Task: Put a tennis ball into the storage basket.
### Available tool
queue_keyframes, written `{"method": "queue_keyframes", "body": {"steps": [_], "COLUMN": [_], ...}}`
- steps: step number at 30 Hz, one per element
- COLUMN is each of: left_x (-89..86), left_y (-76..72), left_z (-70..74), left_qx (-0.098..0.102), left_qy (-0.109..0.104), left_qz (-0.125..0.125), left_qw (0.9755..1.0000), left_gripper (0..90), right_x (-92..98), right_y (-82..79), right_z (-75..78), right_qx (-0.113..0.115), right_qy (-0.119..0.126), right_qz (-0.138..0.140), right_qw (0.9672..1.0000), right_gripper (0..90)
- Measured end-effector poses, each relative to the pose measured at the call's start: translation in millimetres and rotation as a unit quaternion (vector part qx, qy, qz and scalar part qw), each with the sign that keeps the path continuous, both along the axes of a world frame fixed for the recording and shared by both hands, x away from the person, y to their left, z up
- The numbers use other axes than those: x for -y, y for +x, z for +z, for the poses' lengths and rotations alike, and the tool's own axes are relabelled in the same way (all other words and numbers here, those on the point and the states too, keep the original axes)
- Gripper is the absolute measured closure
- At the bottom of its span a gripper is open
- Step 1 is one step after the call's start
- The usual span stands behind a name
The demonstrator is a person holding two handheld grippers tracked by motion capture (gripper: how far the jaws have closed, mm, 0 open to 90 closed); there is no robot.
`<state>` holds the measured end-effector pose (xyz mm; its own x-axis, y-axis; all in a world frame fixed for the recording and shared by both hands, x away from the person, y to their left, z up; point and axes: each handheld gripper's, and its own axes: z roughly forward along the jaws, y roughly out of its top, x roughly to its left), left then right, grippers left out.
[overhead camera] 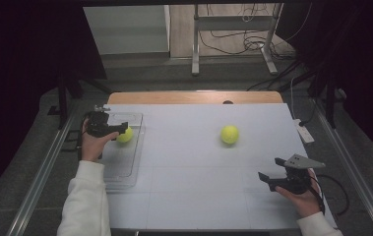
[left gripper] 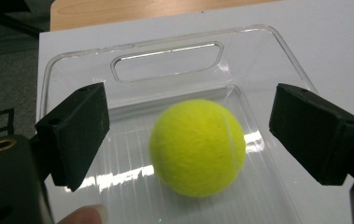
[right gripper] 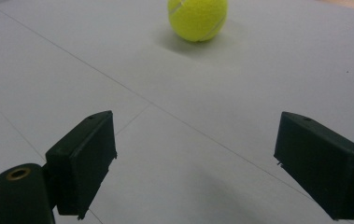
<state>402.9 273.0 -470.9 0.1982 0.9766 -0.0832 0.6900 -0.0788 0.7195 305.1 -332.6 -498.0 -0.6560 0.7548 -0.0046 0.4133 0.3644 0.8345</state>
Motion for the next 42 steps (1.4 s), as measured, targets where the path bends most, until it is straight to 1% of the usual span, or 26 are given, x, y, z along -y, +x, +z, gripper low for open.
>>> {"method": "queue_keyframes", "body": {"steps": [4, 5, 11, 17, 18, 19, 22, 25, 29, 32, 33, 35, 42], "left_x": [0.1, 0.4, 2.3, 8.7, 11.3, 11.3, 16.6, 23.8, 33.7, 39.8, 39.8, 43.0, 48.4], "left_y": [-1.8, -2.6, -6.2, -12.0, -14.5, -14.5, -18.4, -21.7, -24.3, -25.9, -25.9, -27.7, -30.0], "left_z": [2.6, 3.6, 8.6, 17.0, 20.1, 20.1, 25.9, 31.5, 36.0, 38.2, 38.2, 40.3, 42.9], "left_qx": [0.006, 0.008, 0.017, 0.032, 0.039, 0.039, 0.052, 0.062, 0.071, 0.075, 0.075, 0.078, 0.080], "left_qy": [-0.004, -0.009, -0.018, -0.032, -0.038, -0.038, -0.050, -0.064, -0.067, -0.068, -0.068, -0.072, -0.073], "left_qz": [-0.002, -0.004, -0.017, -0.034, -0.041, -0.041, -0.055, -0.076, -0.097, -0.107, -0.107, -0.115, -0.125], "left_qw": [1.0000, 0.9999, 0.9996, 0.9984, 0.9977, 0.9977, 0.9959, 0.9931, 0.9905, 0.9892, 0.9892, 0.9877, 0.9862], "left_gripper": [14.0, 14.0, 14.4, 14.5, 14.5, 14.6, 14.7, 14.7, 14.7, 14.6, 14.6, 14.6, 14.5], "right_x": [-0.1, -0.1, 0.1, 0.8, 0.7, 0.7, 0.3, 0.5, 0.9, 0.8, 0.8, 0.9, 0.7], "right_y": [-0.1, -0.1, -0.1, 0.7, 0.8, 0.8, 1.3, 1.2, 1.3, 1.3, 1.3, 2.0, 2.1], "right_z": [0.0, 0.0, 0.1, 0.0, -0.1, -0.1, -0.3, 0.0, 0.1, 0.2, 0.2, 0.0, 0.2], "right_qx": [0.000, 0.000, 0.000, 0.000, 0.000, 0.000, -0.001, 0.000, -0.001, 0.000, 0.000, -0.001, 0.001], "right_qy": [-0.001, -0.001, -0.001, -0.002, -0.001, -0.001, 0.000, 0.000, 0.001, 0.000, 0.000, 0.001, 0.001], "right_qz": [0.000, 0.000, 0.000, -0.001, 0.000, 0.000, 0.001, 0.000, -0.001, 0.000, 0.000, -0.001, 0.001], "right_qw": [1.0000, 1.0000, 1.0000, 1.0000, 1.0000, 1.0000, 1.0000, 1.0000, 1.0000, 1.0000, 1.0000, 1.0000, 1.0000], "right_gripper": [12.9, 12.9, 12.9, 12.9, 12.9, 12.9, 12.9, 12.9, 12.9, 12.9, 12.9, 12.9, 12.9]}}
